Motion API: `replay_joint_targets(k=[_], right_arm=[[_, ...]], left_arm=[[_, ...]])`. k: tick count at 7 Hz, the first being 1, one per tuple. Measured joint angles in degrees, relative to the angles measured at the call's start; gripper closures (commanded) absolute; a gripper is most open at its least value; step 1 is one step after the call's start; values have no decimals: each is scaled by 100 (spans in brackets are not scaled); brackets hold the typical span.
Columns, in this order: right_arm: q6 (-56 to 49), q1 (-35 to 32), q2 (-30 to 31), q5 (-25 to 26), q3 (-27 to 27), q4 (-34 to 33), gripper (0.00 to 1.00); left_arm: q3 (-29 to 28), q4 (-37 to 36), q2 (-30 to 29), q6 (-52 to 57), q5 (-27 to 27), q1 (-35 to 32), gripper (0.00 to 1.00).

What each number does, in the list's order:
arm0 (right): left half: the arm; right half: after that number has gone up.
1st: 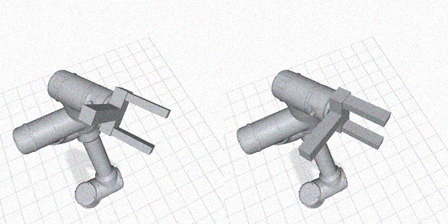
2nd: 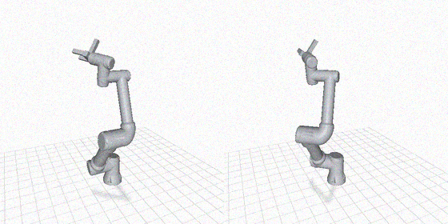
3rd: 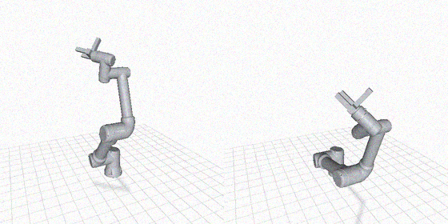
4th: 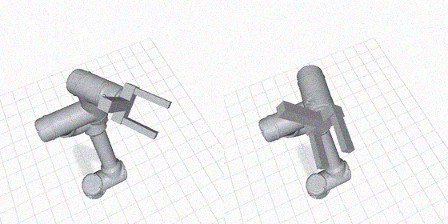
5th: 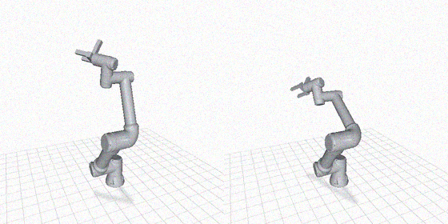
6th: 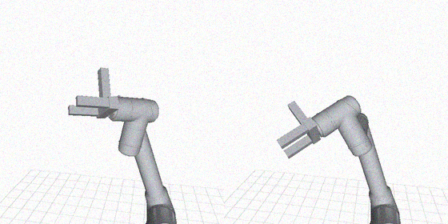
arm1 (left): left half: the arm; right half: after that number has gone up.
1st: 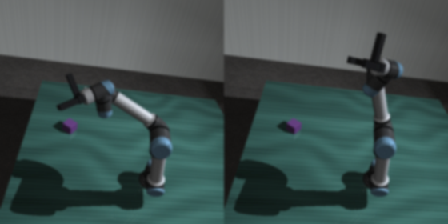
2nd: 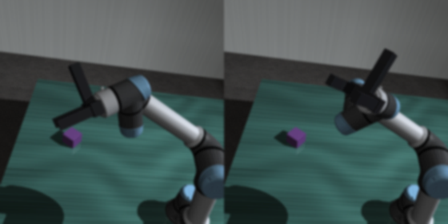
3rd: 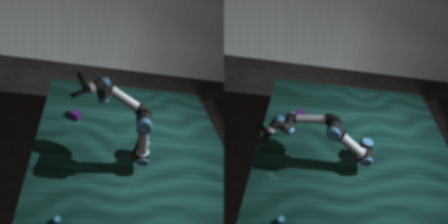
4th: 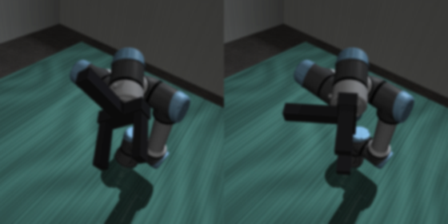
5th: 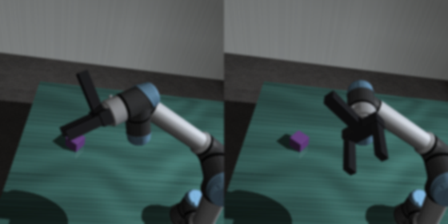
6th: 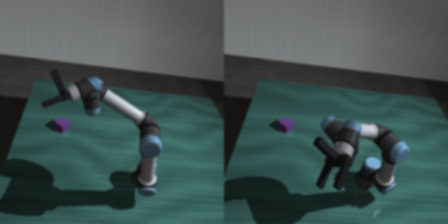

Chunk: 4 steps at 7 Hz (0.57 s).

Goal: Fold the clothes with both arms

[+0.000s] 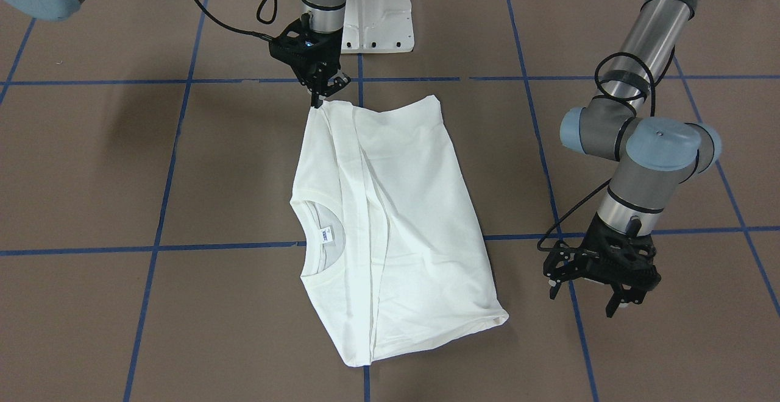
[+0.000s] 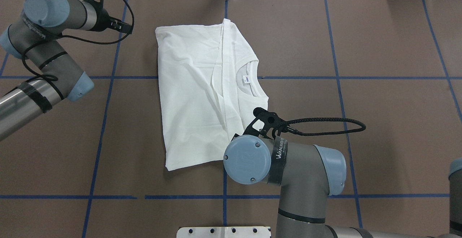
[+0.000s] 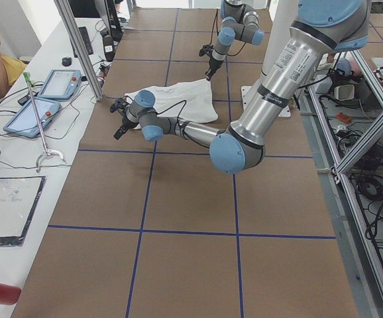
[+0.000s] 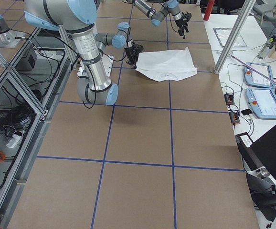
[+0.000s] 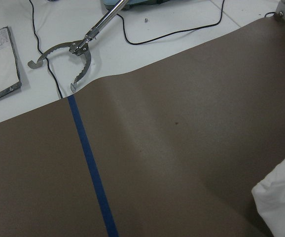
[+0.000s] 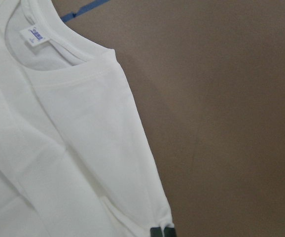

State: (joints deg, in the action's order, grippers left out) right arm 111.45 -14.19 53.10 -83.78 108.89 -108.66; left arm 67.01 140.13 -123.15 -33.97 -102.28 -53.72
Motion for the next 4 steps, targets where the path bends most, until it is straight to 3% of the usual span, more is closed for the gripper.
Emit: replay_joint_targets(k=[2,4], right_arm=[[-329,-38,32,151,161,-15,0],[-1352,-442,17,192,330,-4,0]], left_arm=[[4,-3,1,-4,-2,19,0],[29,-3,2,-4,-5,44,0]])
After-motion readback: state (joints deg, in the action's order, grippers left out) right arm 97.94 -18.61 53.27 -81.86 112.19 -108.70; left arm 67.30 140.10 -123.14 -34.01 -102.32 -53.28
